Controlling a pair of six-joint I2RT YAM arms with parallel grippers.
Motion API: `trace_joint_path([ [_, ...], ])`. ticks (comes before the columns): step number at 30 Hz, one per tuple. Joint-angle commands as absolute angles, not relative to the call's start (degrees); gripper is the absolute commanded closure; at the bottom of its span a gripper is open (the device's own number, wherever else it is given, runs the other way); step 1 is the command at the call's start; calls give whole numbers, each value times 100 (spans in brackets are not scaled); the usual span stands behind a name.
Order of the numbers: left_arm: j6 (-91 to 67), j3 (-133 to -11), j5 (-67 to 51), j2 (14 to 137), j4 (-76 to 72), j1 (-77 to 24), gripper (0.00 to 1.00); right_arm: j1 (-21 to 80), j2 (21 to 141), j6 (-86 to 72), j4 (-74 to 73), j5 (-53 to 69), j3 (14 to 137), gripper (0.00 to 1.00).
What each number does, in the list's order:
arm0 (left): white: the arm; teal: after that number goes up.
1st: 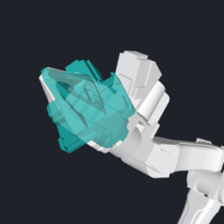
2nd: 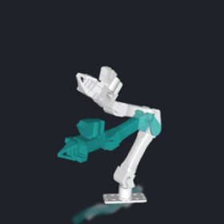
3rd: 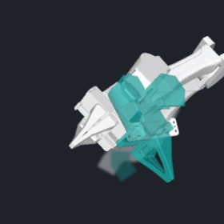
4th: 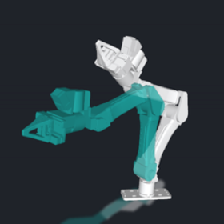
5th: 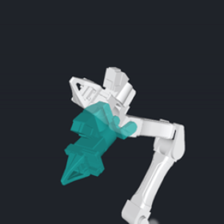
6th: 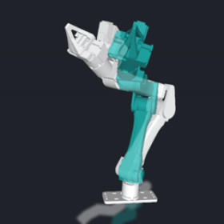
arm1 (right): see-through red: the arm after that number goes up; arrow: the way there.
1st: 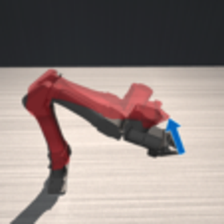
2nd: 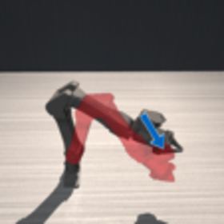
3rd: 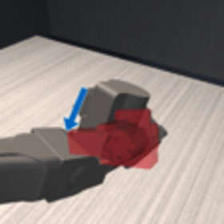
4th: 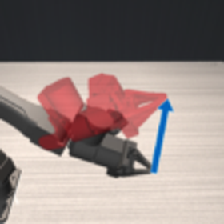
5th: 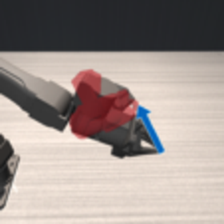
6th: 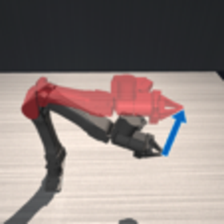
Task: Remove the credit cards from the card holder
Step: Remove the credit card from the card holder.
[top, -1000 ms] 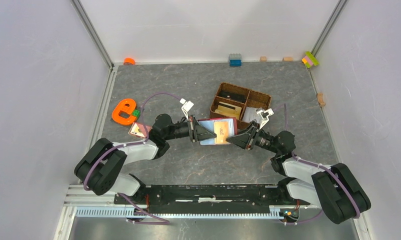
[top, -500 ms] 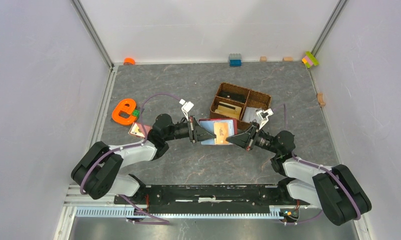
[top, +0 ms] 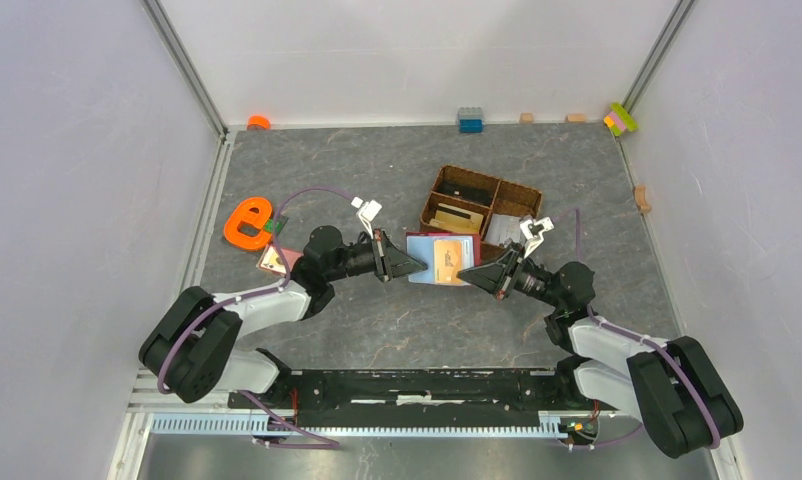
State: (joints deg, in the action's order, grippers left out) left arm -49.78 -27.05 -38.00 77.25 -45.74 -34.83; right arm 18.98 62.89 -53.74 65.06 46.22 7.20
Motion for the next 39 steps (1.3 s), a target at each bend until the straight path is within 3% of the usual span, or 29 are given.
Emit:
trace_joint_path([
  [1,-4824,-2751,-3872,7640,-4847,-3463,98,1865,6222,-5357,6852,4595,692,100],
  [6,-4840,-2751,-3942,7664,-4935,-3469,98,1867,6258,-5414,6943,4623,694,100],
  [9,-4988,-2743,-4112,7765,-5230,-3481,81,1872,6299,-5428,6990,4662,711,100],
  [11,-5096,-2733,-4202,7834,-5477,-3489,76,1878,6348,-5501,7115,4696,703,100],
  [20,-5119,-2756,-4262,7855,-5585,-3582,73,1951,6438,-5508,7214,4703,721,100],
  [26,-4386,-2700,-3357,7081,-4189,-3602,71,1954,6336,-5365,7034,4648,727,100],
  [32,-4163,-2840,-1642,6643,-2998,-3717,64,1958,6216,-5102,6634,4464,730,100],
  [39,-4074,-3308,-1554,6995,-2961,-3835,59,1951,6187,-5017,6601,4370,694,100],
])
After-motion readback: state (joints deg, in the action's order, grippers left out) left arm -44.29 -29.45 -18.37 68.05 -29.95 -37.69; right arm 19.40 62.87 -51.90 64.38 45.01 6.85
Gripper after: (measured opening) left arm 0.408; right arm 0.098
